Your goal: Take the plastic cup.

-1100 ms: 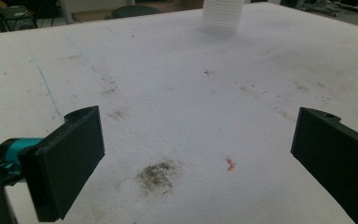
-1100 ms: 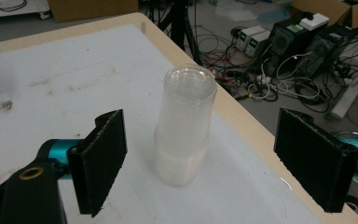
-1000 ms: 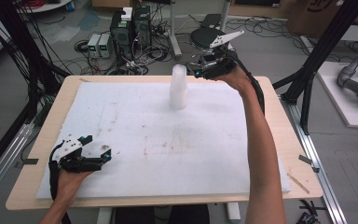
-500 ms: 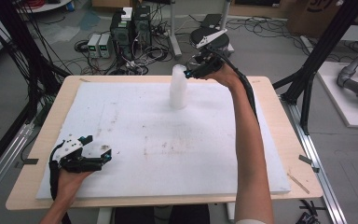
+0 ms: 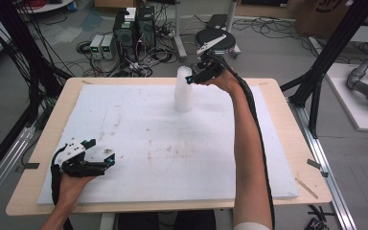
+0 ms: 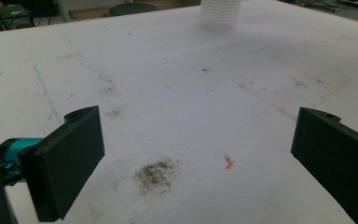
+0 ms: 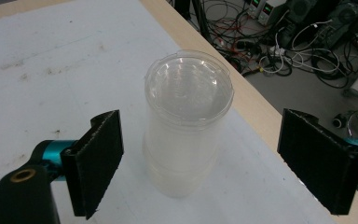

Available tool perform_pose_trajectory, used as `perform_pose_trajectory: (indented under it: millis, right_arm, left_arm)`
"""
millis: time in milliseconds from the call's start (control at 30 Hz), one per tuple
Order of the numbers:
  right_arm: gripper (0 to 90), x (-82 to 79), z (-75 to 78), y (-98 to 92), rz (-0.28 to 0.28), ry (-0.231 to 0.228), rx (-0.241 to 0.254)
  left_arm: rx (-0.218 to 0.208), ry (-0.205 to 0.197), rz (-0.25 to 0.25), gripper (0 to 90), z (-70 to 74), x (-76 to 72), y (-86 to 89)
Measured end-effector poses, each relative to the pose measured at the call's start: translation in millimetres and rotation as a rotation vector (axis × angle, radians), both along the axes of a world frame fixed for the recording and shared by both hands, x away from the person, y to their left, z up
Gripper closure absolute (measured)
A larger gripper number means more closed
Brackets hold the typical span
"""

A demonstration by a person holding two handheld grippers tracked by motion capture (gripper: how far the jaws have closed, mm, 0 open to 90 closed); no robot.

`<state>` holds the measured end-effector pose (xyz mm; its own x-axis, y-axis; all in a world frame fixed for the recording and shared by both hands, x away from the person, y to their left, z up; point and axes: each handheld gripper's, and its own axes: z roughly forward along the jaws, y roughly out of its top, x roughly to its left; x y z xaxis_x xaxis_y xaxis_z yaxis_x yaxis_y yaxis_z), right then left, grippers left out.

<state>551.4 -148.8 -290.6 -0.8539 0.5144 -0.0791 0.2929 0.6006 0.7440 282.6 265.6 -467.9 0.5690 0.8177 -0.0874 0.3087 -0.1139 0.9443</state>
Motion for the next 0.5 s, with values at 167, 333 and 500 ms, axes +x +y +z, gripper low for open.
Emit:
perform_pose_trajectory:
  millis: [167,333,500]
  right_arm:
    - [13.9,2.9,-7.0,6.5,0.001,0.010,-0.004]
    - [14.1,6.5,-14.8,13.0,0.006,0.025,-0.005]
    - [14.2,8.9,-20.0,18.3,0.010,0.036,-0.012]
  left_arm:
    - [-0.004,0.001,-0.001,2.5,0.0,0.1,0.1]
    - [-0.007,0.003,-0.001,2.5,-0.1,0.4,0.4]
    - [-0.008,0.004,-0.002,2.5,-0.1,0.5,0.6]
